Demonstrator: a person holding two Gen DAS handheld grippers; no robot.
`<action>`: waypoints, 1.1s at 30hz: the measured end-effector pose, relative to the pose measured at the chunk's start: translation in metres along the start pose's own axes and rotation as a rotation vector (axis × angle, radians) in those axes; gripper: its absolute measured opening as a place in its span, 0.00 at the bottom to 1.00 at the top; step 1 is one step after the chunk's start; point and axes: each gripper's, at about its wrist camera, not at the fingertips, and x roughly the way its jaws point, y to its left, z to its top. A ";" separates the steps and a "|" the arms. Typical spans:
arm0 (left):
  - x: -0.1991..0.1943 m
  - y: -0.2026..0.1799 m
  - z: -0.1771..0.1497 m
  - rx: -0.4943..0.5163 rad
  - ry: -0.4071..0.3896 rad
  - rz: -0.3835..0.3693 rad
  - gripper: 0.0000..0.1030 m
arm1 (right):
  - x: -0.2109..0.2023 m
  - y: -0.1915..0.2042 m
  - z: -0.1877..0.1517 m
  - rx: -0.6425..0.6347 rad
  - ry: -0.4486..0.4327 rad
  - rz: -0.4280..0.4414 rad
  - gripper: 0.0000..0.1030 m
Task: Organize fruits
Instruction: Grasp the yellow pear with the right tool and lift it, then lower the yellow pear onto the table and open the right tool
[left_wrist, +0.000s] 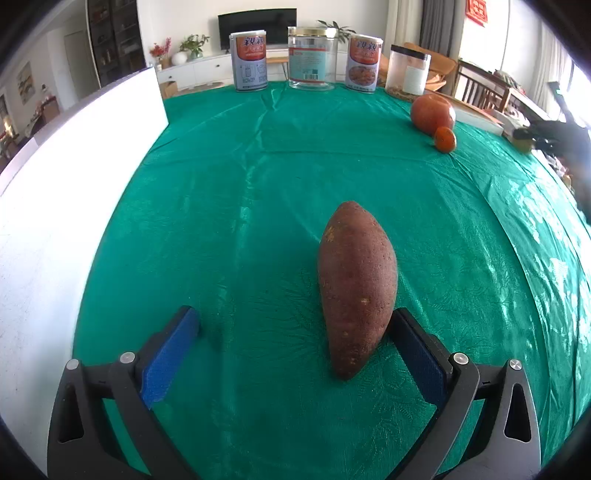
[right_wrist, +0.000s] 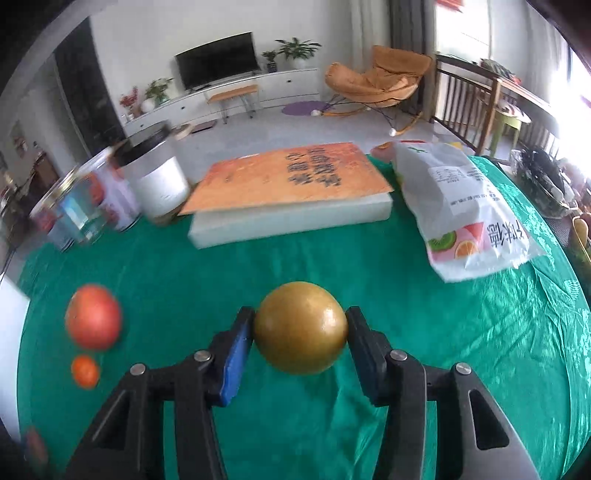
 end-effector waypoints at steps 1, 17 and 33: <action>0.000 0.000 0.000 0.000 0.000 0.000 0.99 | -0.016 0.016 -0.019 -0.029 0.016 0.037 0.49; 0.000 0.000 -0.001 0.004 -0.002 -0.006 1.00 | -0.117 0.204 -0.250 -0.280 0.015 0.101 0.57; -0.027 0.005 -0.042 -0.017 -0.006 0.010 1.00 | -0.128 0.172 -0.287 -0.191 0.024 0.014 1.00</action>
